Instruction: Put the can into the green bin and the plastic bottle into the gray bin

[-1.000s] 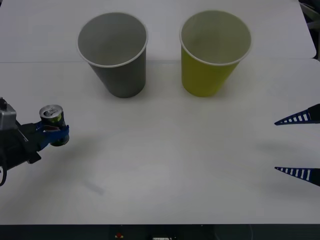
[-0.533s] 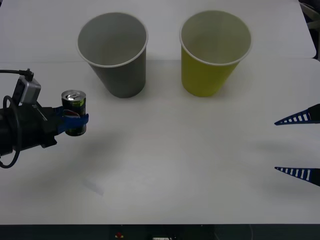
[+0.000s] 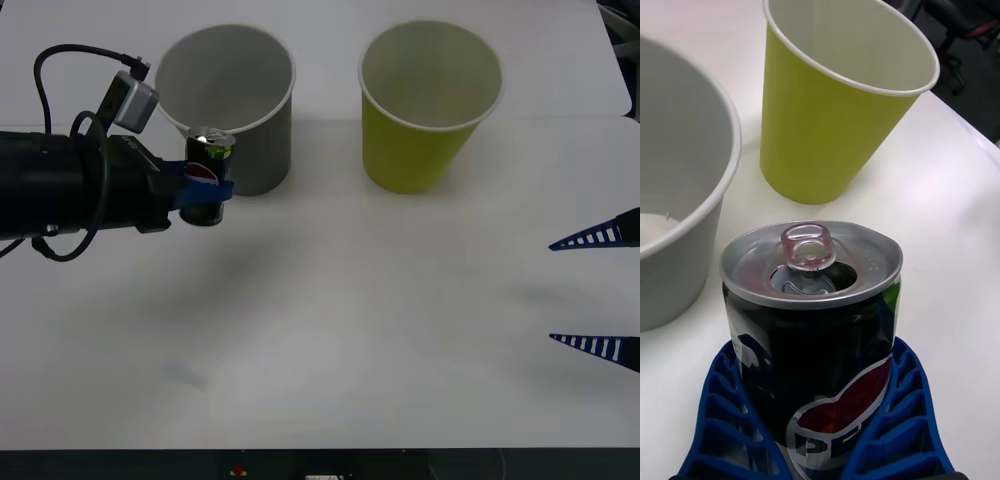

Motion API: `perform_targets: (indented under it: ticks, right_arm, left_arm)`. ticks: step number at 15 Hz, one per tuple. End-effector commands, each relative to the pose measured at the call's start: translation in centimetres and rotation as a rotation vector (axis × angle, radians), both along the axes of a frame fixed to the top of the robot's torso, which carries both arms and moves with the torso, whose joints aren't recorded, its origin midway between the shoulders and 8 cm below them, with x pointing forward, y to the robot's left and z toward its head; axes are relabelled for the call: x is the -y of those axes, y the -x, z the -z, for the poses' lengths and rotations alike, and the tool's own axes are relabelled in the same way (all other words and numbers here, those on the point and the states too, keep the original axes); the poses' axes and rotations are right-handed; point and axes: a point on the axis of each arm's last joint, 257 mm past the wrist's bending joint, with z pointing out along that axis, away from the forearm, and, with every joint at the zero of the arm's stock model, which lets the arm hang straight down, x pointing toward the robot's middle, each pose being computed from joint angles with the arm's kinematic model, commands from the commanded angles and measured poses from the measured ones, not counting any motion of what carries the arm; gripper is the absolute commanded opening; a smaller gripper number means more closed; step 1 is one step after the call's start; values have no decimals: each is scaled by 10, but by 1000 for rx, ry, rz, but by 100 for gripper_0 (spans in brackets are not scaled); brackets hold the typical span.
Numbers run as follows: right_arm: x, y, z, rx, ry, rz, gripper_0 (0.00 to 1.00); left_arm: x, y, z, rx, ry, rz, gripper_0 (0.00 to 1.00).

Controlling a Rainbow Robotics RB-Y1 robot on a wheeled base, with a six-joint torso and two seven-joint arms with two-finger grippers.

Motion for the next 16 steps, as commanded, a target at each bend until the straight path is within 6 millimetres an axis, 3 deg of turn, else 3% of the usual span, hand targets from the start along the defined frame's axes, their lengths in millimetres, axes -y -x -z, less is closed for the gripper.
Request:
perform_targets:
  ticks: [1, 6, 12, 16]
  right_arm:
    - [0, 0, 0, 0, 0, 0, 100]
    - [0, 0, 0, 0, 0, 0, 100]
    - [0, 0, 0, 0, 0, 0, 100]
    - [0, 0, 0, 0, 0, 0, 100]
  left_arm:
    - [13, -16, -21, 47, -92, 18, 0]
    - [49, -46, -57, 11, -101, 74, 0]
    - [109, -78, -102, 58, -136, 120, 0]
    - [163, -92, -116, 40, -139, 151, 0]
